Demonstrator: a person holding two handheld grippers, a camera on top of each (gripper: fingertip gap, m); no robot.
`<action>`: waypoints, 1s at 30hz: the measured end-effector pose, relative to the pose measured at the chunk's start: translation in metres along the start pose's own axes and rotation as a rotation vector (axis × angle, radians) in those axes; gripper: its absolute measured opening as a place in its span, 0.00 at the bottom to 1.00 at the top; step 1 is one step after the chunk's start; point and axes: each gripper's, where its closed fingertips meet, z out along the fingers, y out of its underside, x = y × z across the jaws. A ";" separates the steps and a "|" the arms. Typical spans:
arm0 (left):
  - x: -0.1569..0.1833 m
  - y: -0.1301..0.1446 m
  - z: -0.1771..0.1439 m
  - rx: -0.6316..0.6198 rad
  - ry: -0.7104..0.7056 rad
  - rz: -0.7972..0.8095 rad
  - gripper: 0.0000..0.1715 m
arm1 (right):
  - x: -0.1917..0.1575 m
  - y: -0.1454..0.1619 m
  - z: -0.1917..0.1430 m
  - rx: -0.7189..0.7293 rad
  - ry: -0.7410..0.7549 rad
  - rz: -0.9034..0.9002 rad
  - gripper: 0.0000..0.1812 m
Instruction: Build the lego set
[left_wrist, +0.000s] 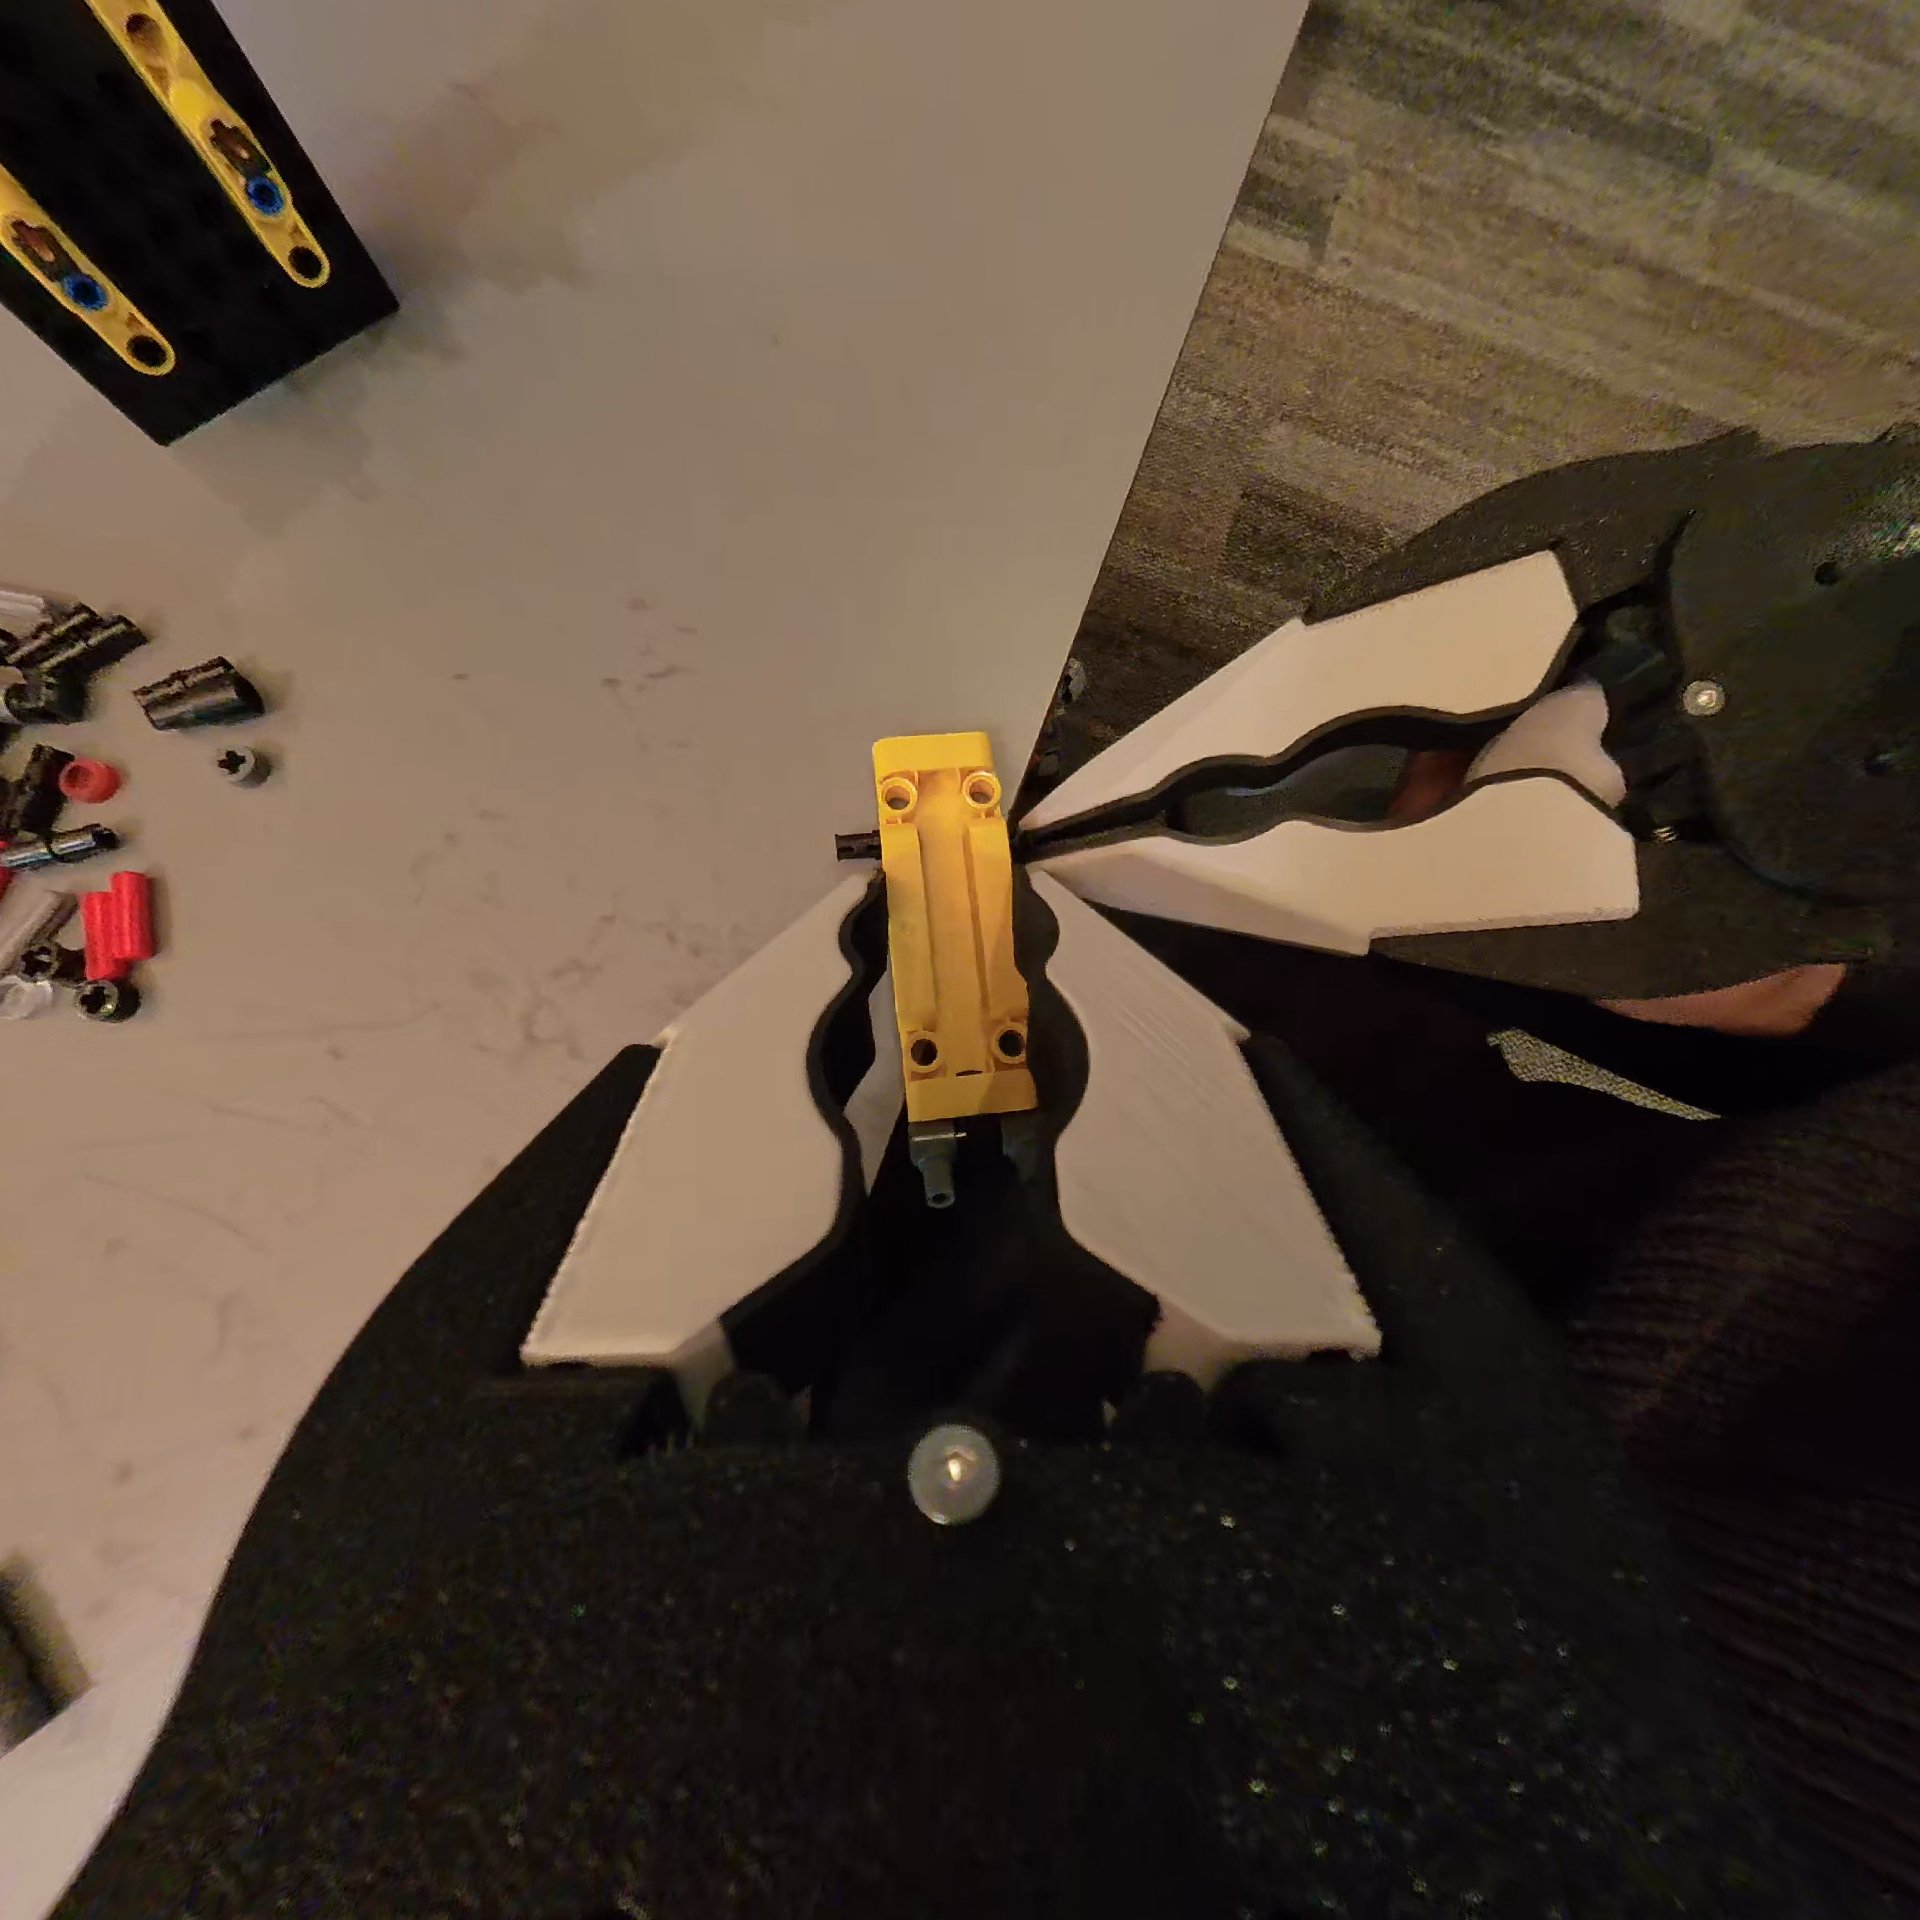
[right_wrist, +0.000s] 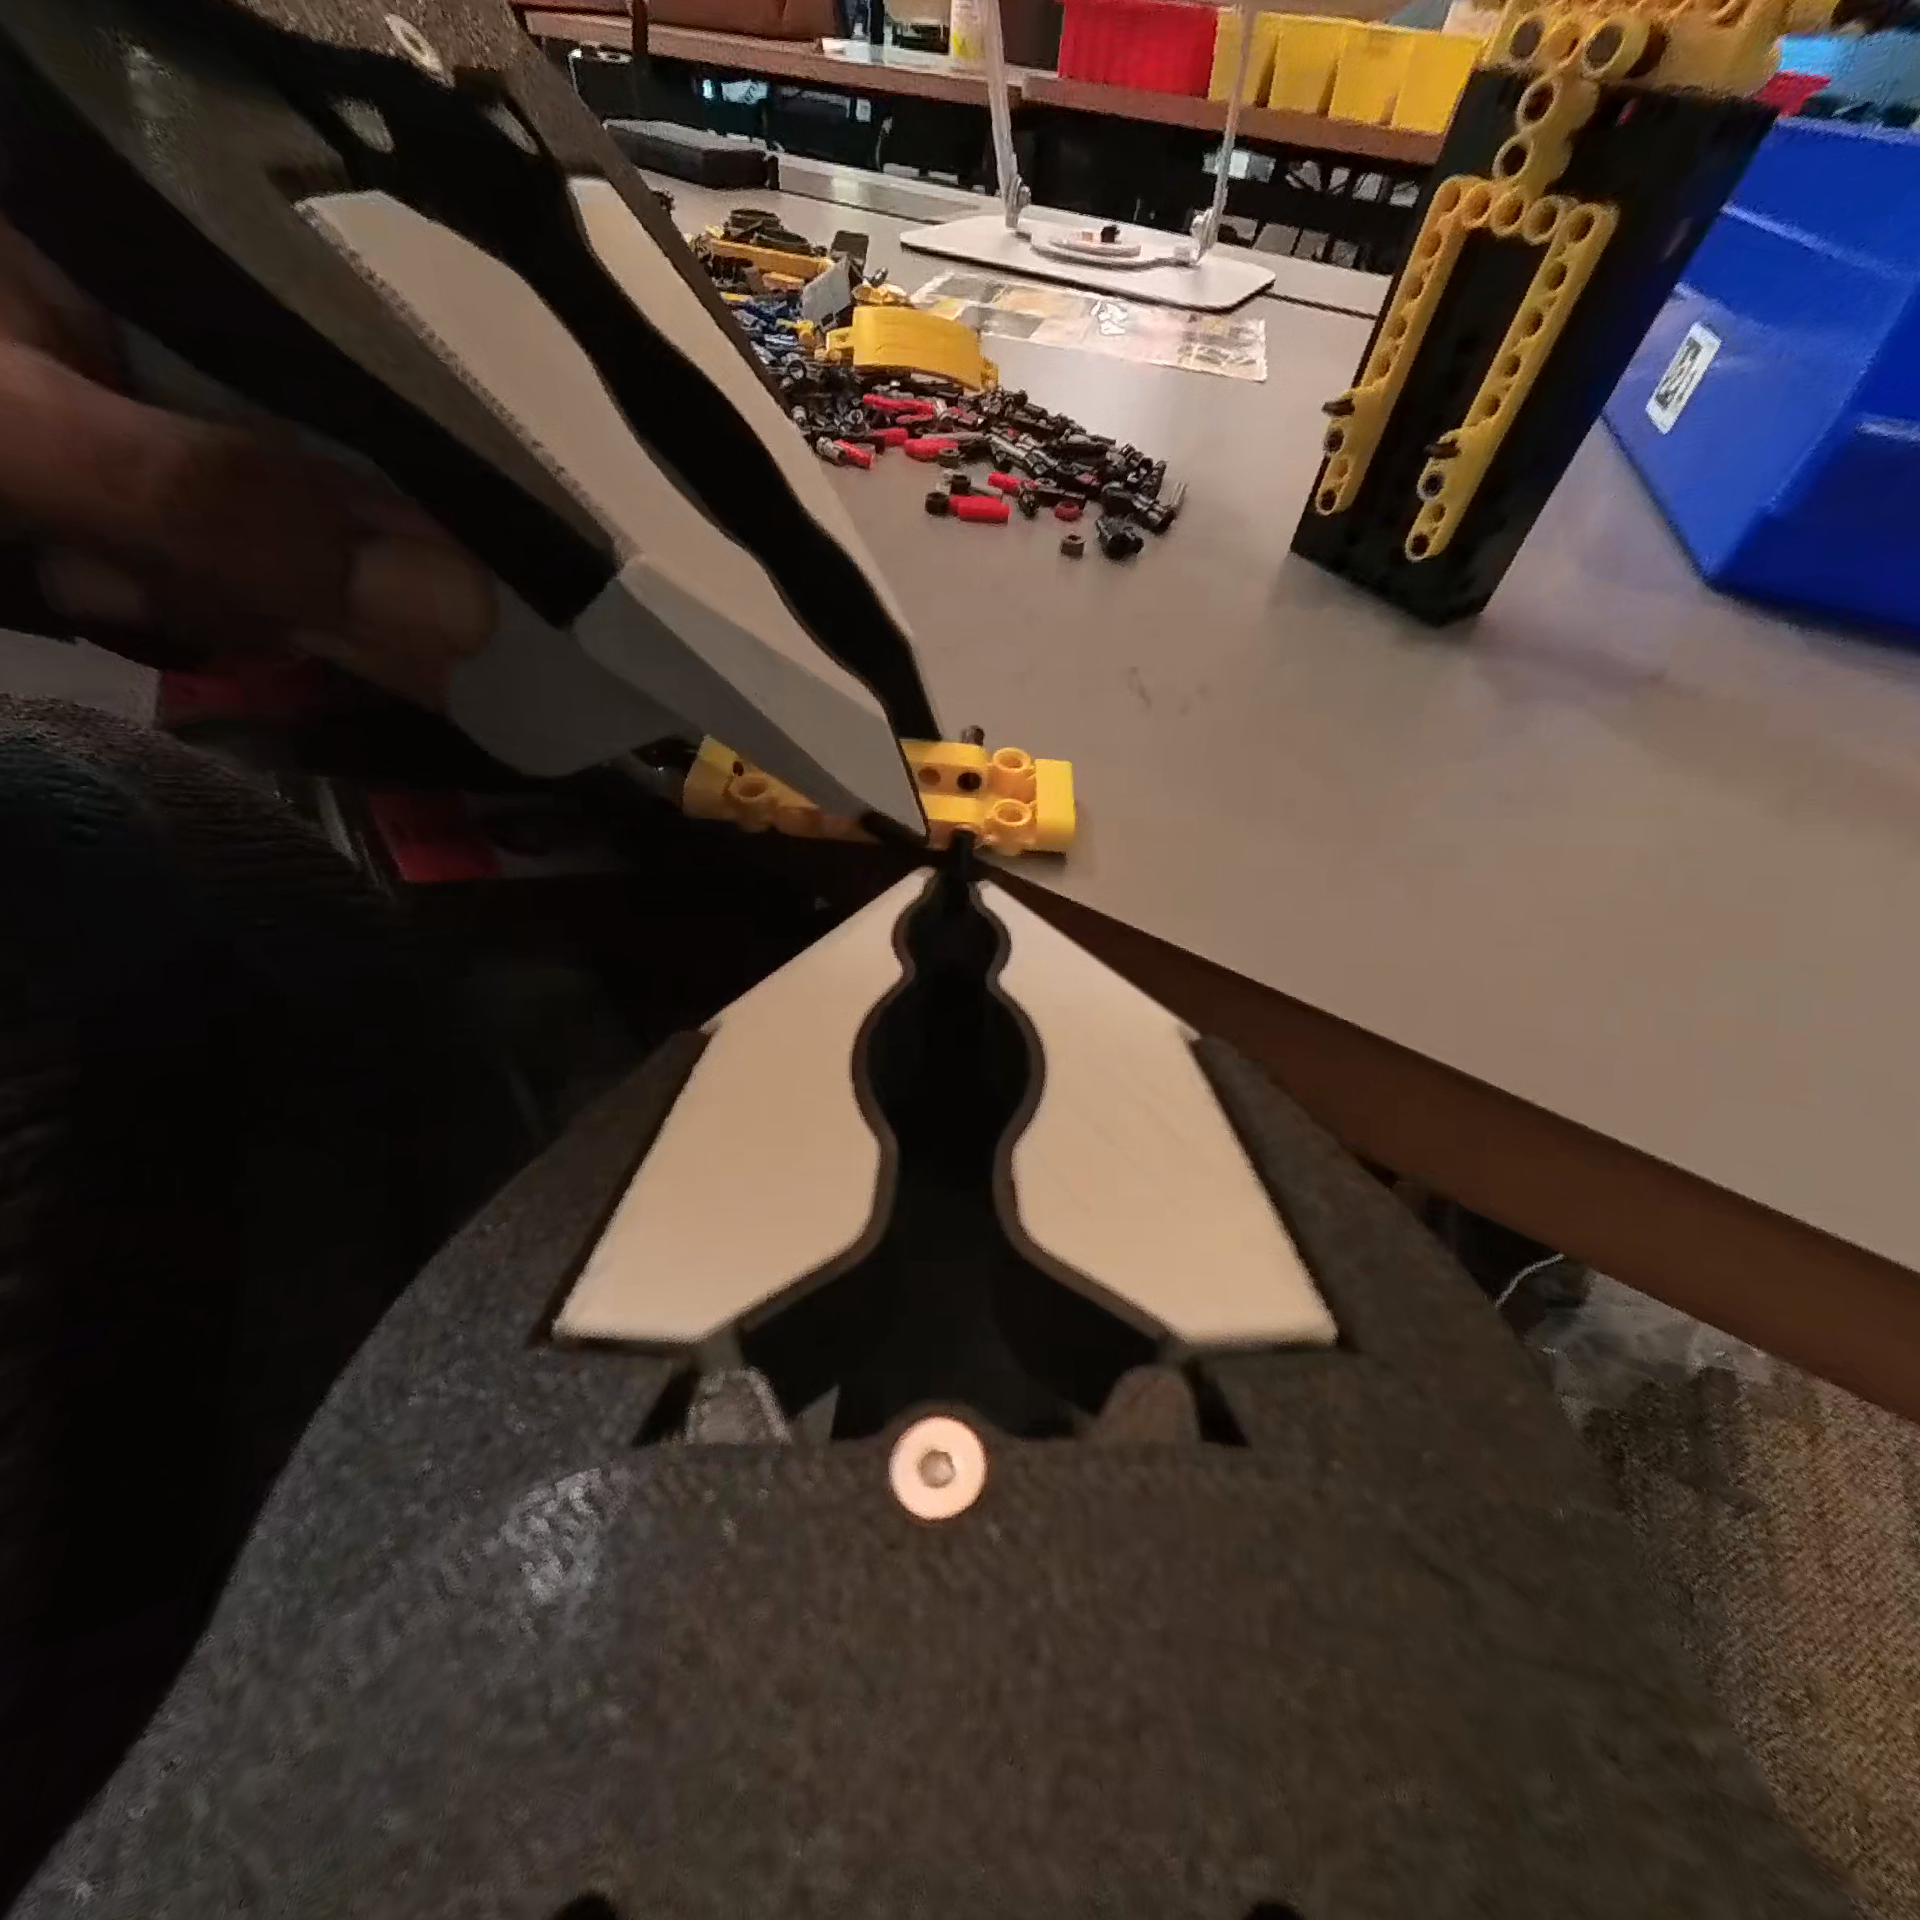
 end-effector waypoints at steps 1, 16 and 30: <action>0.000 0.000 0.000 0.000 -0.004 0.006 0.14 | 0.001 0.000 0.000 0.002 0.000 0.000 0.01; -0.004 -0.001 0.003 -0.008 -0.055 0.066 0.19 | 0.004 -0.005 -0.009 0.046 -0.072 0.125 0.02; -0.010 -0.022 -0.025 0.162 -0.080 0.041 0.11 | 0.023 -0.021 -0.027 0.170 -0.034 0.123 0.02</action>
